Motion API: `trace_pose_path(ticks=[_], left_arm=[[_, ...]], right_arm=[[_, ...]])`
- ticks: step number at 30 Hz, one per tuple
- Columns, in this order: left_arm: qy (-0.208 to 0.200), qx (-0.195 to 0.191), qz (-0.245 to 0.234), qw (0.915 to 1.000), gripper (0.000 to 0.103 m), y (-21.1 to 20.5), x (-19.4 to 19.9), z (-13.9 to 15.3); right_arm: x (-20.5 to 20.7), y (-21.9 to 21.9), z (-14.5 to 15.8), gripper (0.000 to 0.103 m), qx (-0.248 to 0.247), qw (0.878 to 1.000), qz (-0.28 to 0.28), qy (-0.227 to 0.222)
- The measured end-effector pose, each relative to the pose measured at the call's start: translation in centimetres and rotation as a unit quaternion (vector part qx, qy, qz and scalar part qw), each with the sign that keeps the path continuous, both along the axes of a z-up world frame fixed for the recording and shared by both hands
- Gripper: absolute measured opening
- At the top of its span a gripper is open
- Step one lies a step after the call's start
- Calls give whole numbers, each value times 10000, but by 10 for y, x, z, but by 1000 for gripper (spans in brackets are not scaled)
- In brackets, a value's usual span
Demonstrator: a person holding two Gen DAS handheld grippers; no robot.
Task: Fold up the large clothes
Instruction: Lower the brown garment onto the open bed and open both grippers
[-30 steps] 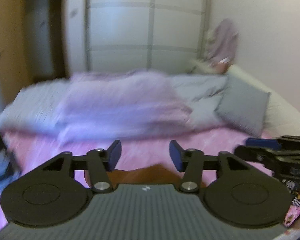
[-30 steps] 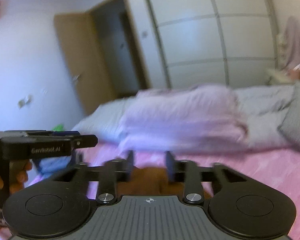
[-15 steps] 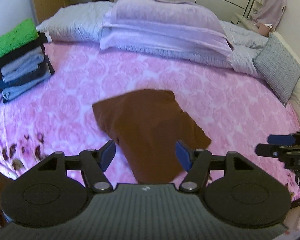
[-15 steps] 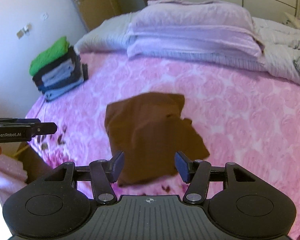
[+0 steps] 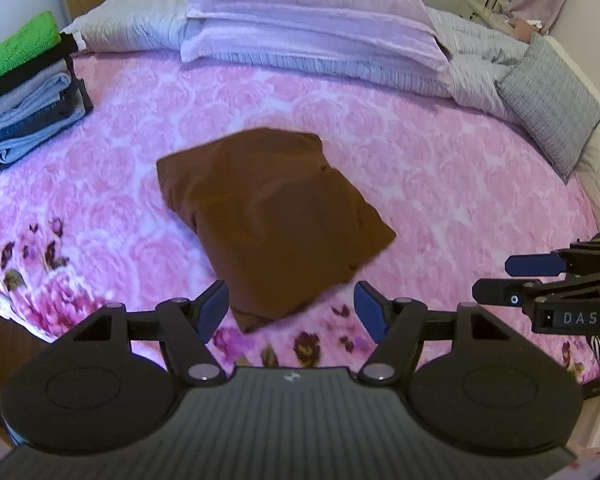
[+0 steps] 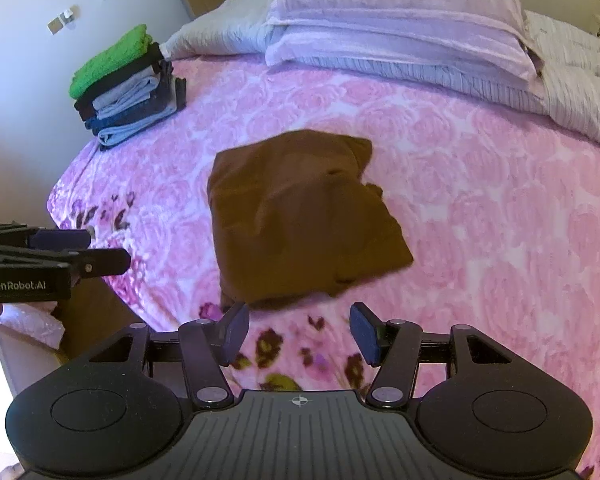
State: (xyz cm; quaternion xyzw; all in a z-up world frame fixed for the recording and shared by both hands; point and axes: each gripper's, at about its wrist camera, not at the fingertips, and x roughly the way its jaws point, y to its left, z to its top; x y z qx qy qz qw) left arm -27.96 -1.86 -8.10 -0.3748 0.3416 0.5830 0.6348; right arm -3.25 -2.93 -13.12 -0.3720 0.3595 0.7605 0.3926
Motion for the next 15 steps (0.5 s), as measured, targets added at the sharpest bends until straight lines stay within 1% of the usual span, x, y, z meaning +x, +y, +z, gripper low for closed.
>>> trace_pose_path(ticks=[3,7,15], left_arm=[[24,-98,-31,9999,65,-5,14,-5],[60,-117,-87,9999,65,-8,28,-6],[116,-100,-78,9999,65,-5,37,-5]], right_arm=[[11,-5,-6,53,-81,10000,1,14],[21,-8,-4,53,-57,9999,77,56],[27,-3,-6,53,-88,9999,70,92]])
